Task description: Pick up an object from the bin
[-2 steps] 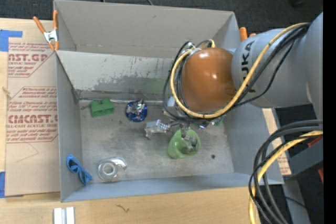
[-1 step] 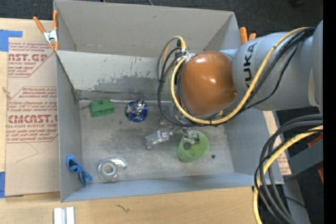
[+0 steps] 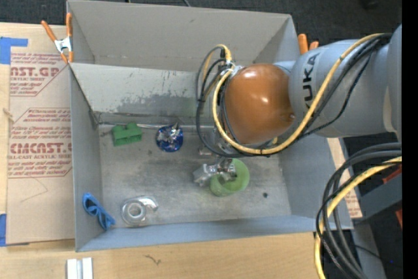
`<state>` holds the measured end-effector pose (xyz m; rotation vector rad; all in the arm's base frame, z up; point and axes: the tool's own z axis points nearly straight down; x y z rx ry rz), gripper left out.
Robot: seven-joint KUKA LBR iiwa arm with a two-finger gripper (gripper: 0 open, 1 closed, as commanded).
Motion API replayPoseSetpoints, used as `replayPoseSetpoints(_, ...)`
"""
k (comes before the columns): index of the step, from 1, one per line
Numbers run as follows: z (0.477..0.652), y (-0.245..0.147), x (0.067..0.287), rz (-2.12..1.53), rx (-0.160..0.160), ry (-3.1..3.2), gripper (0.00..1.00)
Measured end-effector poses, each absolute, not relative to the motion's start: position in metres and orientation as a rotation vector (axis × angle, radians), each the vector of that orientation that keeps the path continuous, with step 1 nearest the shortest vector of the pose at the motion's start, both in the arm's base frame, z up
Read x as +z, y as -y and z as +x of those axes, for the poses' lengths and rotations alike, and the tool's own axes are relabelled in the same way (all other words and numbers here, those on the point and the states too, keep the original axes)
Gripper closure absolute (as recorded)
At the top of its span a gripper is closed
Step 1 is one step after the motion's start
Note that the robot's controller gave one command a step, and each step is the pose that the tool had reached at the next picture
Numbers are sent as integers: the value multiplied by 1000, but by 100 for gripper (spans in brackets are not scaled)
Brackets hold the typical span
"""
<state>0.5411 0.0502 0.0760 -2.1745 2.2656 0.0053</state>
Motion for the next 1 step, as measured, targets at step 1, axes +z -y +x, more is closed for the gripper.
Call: replayPoseSetpoints(1,534,-92,227,-2239,-4,-2191,100)
